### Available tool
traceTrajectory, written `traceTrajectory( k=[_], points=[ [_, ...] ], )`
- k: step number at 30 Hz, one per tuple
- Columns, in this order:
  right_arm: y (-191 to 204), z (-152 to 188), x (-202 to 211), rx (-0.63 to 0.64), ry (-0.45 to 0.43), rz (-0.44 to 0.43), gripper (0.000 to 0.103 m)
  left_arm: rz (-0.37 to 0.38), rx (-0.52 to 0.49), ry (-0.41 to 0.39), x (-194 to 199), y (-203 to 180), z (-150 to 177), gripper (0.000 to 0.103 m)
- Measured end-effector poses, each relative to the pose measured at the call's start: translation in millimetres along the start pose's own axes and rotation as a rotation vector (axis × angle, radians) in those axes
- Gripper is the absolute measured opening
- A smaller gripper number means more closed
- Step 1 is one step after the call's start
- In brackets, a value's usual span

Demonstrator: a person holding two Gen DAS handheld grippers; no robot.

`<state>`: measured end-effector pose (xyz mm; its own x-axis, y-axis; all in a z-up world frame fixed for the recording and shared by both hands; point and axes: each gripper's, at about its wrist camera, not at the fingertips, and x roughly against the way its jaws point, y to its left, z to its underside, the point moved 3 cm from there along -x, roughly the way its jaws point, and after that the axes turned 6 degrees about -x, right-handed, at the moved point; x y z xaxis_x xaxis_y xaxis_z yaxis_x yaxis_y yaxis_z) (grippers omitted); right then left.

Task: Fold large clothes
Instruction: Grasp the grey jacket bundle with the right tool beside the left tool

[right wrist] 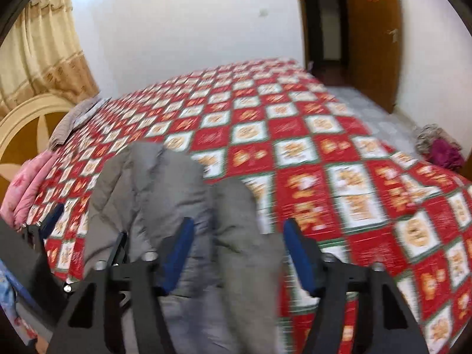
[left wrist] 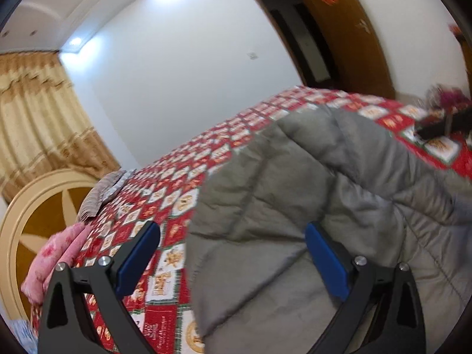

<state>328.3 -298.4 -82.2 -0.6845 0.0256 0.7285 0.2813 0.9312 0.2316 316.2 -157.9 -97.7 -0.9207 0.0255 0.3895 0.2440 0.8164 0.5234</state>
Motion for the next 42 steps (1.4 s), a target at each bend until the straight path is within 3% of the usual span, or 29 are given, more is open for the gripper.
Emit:
traceTrajectory(
  k=[4,7,10,18,27,42],
  points=[
    [1,29,-30,0.007,0.063,0.020,0.058,-0.045,0.120,0.052,-15,36,0,0.103],
    [-8,47,-40,-0.012,0.079,0.023,0.058,-0.006,0.176,0.148,-41,42,10,0.103],
    [-19,61,-40,-0.040,0.072,0.023,0.056,0.009,0.146,0.166,-51,27,13,0.103],
    [-31,86,-39,-0.089,0.045,0.028,0.056,0.010,-0.034,0.091,-42,-19,10,0.103],
    [-33,94,-44,-0.084,0.007,0.035,0.056,0.063,0.019,0.146,-59,-23,20,0.103],
    [-31,98,-50,-0.053,-0.010,0.070,0.056,0.023,-0.005,0.143,-62,-38,23,0.103]
  ],
)
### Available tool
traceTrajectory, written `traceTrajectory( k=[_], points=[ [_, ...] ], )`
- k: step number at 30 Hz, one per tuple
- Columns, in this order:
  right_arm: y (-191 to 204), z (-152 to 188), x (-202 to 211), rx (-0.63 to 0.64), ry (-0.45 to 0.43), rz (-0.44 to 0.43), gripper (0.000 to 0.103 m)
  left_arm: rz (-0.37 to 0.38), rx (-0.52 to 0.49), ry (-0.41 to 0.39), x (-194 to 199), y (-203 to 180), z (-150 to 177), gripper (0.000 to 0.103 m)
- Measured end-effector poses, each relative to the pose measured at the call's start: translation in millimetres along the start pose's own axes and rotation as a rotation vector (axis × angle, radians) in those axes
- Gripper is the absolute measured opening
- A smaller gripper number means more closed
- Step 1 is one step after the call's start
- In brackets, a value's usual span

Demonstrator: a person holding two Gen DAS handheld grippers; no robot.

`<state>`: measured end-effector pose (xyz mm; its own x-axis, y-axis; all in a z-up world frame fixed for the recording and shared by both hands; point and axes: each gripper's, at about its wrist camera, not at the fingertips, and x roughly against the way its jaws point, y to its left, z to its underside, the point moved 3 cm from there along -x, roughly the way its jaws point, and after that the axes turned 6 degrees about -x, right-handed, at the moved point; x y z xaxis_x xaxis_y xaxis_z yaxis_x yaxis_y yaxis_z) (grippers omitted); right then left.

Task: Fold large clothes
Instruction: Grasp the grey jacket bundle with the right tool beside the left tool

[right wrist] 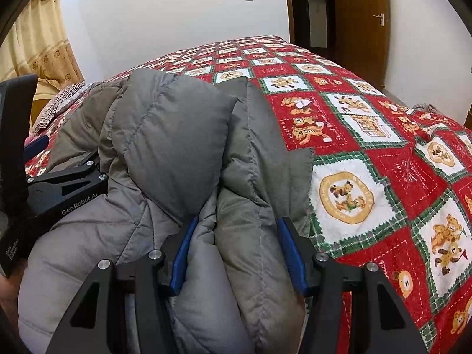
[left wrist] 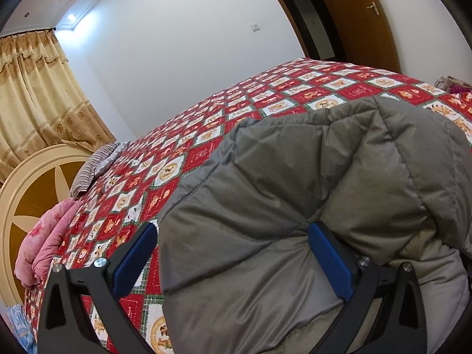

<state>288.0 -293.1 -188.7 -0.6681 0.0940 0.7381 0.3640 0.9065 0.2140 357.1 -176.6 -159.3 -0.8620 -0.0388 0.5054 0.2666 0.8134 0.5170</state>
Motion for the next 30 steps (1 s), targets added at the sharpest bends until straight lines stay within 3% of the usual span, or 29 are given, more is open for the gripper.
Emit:
traceTrajectory(
  k=[5,10,13,15,18,21,30],
  points=[
    [1,-2,-1,0.017,0.021,0.012,0.056,0.005,0.003,0.005,-2,-1,1,0.103],
    [0,-27,17,0.010,0.124,0.014,0.057,0.014,-0.004,0.006,1,2,-1,0.103],
    [6,-52,47,-0.003,0.039,0.010,0.062,0.007,-0.014,0.006,13,6,-2,0.103],
    [15,-67,57,-0.040,0.007,-0.037,0.067,0.000,-0.011,0.022,18,10,-3,0.103],
    [38,-74,47,-0.026,-0.021,-0.027,0.067,-0.009,0.014,0.062,25,17,-2,0.103],
    [49,-67,16,-0.032,0.042,-0.017,0.067,0.019,0.059,0.089,30,21,4,0.103],
    [37,-52,-10,-0.040,0.037,-0.009,0.067,0.056,0.129,0.105,22,21,14,0.103]
  ],
)
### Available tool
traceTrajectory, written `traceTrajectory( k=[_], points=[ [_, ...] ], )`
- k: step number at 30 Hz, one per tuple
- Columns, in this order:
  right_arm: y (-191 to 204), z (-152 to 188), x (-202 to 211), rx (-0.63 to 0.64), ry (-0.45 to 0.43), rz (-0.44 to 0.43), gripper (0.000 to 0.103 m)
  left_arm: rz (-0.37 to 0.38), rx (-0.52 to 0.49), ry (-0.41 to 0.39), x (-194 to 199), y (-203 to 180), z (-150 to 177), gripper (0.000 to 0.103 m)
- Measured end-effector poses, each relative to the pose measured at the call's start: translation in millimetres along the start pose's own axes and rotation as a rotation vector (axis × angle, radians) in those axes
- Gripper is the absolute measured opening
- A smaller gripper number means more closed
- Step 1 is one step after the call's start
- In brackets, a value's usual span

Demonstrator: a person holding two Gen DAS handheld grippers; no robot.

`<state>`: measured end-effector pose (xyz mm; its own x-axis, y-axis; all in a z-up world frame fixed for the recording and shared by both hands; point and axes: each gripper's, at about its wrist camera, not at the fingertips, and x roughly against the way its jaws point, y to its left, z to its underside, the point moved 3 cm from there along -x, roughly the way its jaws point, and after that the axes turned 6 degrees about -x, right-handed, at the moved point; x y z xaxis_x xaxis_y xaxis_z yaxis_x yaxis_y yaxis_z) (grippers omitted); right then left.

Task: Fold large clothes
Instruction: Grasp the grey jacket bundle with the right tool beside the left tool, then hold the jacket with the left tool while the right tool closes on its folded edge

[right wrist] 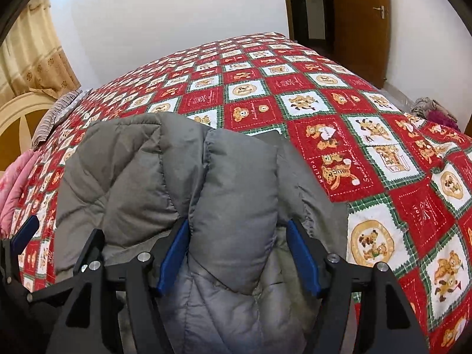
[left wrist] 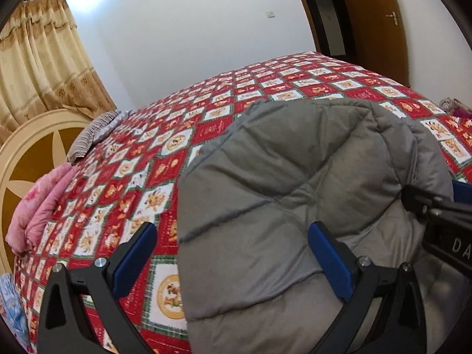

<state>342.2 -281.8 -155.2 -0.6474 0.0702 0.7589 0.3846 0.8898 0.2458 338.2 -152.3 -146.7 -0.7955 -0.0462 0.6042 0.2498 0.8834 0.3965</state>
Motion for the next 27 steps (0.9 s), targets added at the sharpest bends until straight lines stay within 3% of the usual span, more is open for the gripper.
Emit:
traceTrajectory(
  k=[8,27],
  points=[
    [-3,10,-10,0.025,-0.025,0.005,0.068,0.023,0.026,0.012,-11,-7,6,0.103],
    [-8,18,-21,0.037,-0.032,-0.001,0.068,0.019,-0.020,0.063,-23,-19,9,0.103]
  ],
)
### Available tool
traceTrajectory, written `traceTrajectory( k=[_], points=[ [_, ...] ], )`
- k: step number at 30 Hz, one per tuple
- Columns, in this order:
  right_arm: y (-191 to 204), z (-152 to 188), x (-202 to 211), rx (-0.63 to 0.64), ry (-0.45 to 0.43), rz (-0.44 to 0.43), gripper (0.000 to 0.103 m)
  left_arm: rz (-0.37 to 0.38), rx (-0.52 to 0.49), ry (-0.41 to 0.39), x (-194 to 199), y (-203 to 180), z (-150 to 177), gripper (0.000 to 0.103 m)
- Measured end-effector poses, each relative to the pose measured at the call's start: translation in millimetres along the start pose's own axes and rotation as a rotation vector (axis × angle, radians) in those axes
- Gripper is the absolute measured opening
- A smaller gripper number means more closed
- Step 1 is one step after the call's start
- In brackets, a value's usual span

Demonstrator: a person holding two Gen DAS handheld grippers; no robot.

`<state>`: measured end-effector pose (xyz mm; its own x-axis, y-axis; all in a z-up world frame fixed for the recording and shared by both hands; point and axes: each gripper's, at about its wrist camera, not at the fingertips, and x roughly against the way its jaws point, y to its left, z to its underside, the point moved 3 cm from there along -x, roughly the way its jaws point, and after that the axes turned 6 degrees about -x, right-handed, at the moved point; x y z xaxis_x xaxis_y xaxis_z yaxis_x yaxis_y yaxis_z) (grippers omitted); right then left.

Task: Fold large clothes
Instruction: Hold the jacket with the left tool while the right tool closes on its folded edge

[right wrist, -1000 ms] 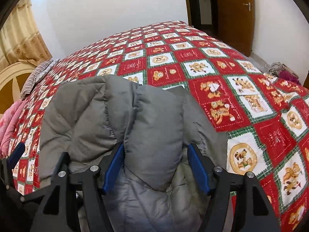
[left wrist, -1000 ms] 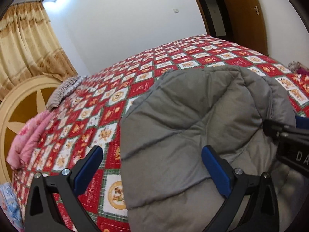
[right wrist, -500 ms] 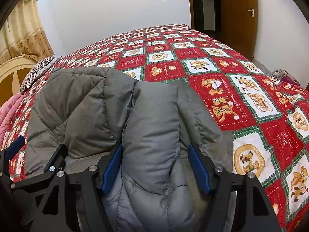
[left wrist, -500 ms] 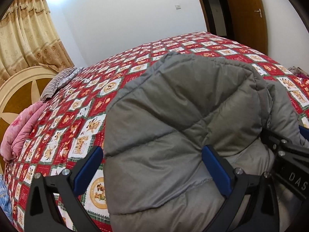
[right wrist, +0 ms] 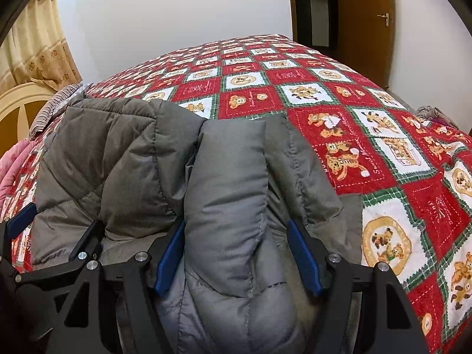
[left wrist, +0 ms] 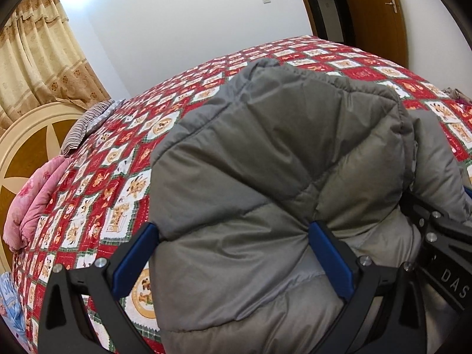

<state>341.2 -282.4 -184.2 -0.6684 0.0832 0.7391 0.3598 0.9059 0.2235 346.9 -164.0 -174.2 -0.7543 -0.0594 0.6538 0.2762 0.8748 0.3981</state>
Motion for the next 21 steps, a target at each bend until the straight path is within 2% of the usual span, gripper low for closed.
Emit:
traceTrajectory(
  k=[3,5,7,10,13,17,21],
  points=[
    [-4,1,20,0.026,-0.034,-0.017,0.073,0.048,0.035,-0.013,14,17,6,0.103],
    [-14,2,34,0.005,-0.065,-0.013,0.081,0.048,0.074,-0.049,30,38,17,0.103],
    [-28,3,43,-0.030,-0.071,-0.023,0.083,0.055,0.099,-0.054,38,54,26,0.103],
    [-42,8,47,-0.051,-0.059,-0.036,0.086,0.131,0.167,-0.033,39,73,36,0.103],
    [-49,13,40,-0.083,-0.023,-0.070,0.086,0.229,0.192,0.012,26,68,43,0.103],
    [-61,16,29,-0.158,0.037,-0.152,0.087,0.273,0.206,0.015,12,59,48,0.103],
    [-60,17,23,-0.158,0.058,-0.172,0.087,0.324,0.221,0.020,5,60,47,0.103]
  ],
)
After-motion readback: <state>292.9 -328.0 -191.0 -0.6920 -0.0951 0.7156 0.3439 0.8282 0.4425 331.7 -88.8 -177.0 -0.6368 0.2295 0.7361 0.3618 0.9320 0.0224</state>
